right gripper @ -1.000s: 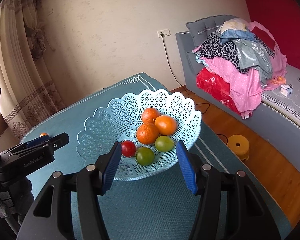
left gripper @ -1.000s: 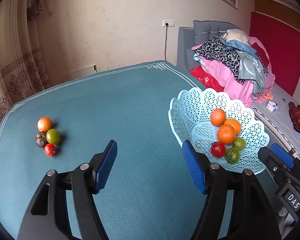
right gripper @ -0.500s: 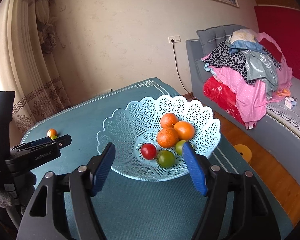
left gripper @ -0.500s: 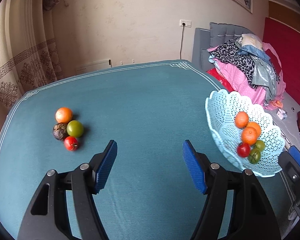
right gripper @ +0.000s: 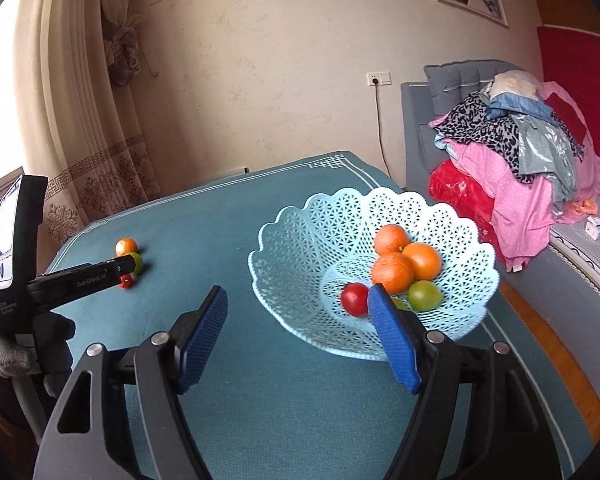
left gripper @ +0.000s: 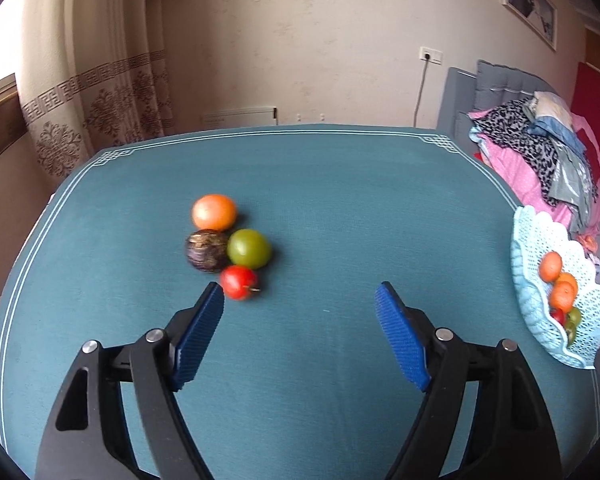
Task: Organize fruits
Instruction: 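Move both open tools back toward the remaining fruit cluster, then close the right tool on the small red tomato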
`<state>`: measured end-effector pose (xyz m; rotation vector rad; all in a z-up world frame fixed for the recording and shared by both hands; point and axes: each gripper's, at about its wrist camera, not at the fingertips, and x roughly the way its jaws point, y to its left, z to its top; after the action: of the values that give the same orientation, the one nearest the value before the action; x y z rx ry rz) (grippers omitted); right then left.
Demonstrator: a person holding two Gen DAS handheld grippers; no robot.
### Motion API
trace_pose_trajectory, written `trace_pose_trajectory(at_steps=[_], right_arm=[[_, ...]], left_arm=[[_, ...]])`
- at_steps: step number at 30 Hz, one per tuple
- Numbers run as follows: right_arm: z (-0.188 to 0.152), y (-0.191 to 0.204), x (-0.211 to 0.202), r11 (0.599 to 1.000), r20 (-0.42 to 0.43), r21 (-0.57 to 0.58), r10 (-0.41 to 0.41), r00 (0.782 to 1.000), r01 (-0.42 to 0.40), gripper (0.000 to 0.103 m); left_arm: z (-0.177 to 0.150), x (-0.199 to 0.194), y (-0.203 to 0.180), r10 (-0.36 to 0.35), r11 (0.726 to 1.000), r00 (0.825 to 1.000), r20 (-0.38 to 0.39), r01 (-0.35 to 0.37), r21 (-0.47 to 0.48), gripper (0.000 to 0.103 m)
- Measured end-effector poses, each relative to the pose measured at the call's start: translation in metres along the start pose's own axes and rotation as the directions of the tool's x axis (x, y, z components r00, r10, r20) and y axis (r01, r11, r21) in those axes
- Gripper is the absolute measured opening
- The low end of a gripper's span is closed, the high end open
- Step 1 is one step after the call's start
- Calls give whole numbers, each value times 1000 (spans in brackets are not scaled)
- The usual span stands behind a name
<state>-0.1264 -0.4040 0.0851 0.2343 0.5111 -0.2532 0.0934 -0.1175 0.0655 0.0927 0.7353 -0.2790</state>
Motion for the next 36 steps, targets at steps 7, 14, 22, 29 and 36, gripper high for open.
trace_pose_trajectory(at_steps=[7, 14, 22, 29, 36], right_arm=[[-4, 29, 12, 998, -36, -56, 40, 999, -42, 76], [-2, 66, 31, 983, -103, -122, 124, 987, -136, 76], [0, 111, 67, 958, -188, -168, 202, 961, -234, 76], [3, 150, 106, 932, -272, -175, 264, 925, -317, 76], [3, 195, 145, 898, -346, -195, 313, 884, -394, 55]], left_arm=[[5, 17, 49, 77, 994, 997, -30, -79, -72, 80], [5, 27, 87, 165, 980, 985, -49, -169, -106, 81], [4, 31, 113, 209, 967, 976, -54, -214, -135, 82], [5, 31, 129, 234, 955, 971, -55, -240, -176, 82], [2, 29, 146, 253, 941, 966, -62, -260, -218, 82]])
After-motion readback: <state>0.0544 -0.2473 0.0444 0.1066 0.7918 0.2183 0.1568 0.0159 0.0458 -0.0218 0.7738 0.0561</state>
